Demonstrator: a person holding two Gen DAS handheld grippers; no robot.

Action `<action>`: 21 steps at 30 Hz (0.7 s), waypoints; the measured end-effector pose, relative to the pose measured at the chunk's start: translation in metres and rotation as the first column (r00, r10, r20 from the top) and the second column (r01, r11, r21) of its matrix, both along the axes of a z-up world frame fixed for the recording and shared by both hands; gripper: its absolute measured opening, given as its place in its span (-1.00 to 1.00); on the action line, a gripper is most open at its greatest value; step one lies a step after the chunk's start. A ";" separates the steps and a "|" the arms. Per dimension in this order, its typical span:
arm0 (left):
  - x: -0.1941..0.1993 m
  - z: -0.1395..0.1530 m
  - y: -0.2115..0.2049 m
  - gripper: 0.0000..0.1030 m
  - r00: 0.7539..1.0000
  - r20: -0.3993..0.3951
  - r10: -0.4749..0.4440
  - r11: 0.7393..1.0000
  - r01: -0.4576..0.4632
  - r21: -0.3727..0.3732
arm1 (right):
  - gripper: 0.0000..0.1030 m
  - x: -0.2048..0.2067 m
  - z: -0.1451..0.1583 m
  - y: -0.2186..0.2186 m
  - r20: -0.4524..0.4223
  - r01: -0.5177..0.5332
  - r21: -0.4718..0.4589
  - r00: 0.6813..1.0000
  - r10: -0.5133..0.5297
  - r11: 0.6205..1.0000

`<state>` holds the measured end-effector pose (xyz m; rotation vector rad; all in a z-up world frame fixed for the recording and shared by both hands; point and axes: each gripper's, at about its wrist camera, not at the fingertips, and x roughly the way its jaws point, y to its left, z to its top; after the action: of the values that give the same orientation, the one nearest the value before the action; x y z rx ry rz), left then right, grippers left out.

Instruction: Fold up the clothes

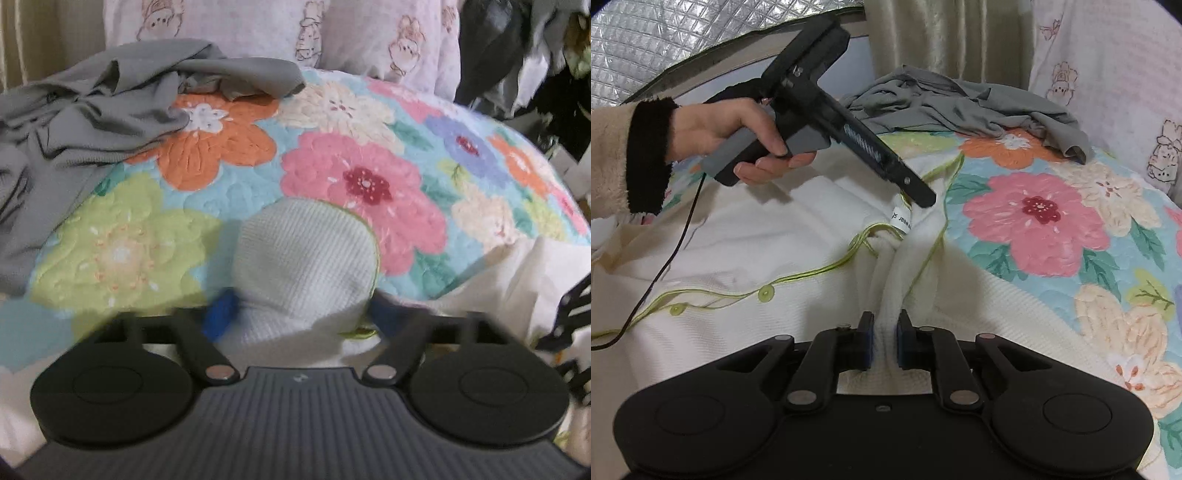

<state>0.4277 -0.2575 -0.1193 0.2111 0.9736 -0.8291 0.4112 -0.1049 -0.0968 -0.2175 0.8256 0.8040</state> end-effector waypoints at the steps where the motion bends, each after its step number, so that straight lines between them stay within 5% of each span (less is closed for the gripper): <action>1: 0.001 0.002 0.000 -0.72 1.000 -0.001 0.012 1.000 -0.012 0.008 | -0.81 0.002 0.003 -0.002 0.036 0.022 -0.008 0.999 -0.022 1.000; 3: 0.005 0.009 0.002 -0.77 1.000 0.012 0.010 1.000 -0.010 0.002 | -0.85 0.009 0.013 -0.008 0.180 0.134 -0.037 0.976 -0.125 0.990; 6: 0.021 0.031 0.006 -0.81 0.995 0.053 0.087 0.995 -0.085 -0.045 | -0.86 0.037 0.033 -0.028 0.355 0.344 0.001 0.878 -0.322 0.939; 10: 0.037 0.056 -0.001 -0.81 0.977 0.121 0.174 0.978 -0.157 -0.137 | -0.87 0.088 0.045 -0.050 0.281 0.437 0.097 0.850 -0.446 0.894; 14: 0.041 0.043 -0.038 -0.78 0.958 0.253 0.136 0.990 -0.139 -0.006 | -0.87 0.122 0.036 -0.044 0.251 0.483 0.064 0.839 -0.483 0.873; 16: 0.048 0.030 -0.052 -0.57 0.950 0.270 0.159 0.984 -0.175 0.037 | -0.83 0.144 0.029 -0.045 0.183 0.506 0.066 0.841 -0.509 0.860; 18: 0.052 0.021 -0.065 -0.56 0.937 0.283 0.205 0.970 -0.232 0.068 | -0.33 0.162 0.025 -0.060 0.076 0.559 0.150 0.816 -0.573 0.815; 21: 0.040 0.033 -0.064 -0.28 0.924 0.284 0.256 0.966 -0.256 -0.037 | -0.04 0.160 0.027 -0.093 -0.038 0.632 0.251 0.764 -0.644 0.733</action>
<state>0.4676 -0.3220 -0.0859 0.1933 0.7090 -0.5392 0.5716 -0.1980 -0.0699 0.2724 0.6737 0.2332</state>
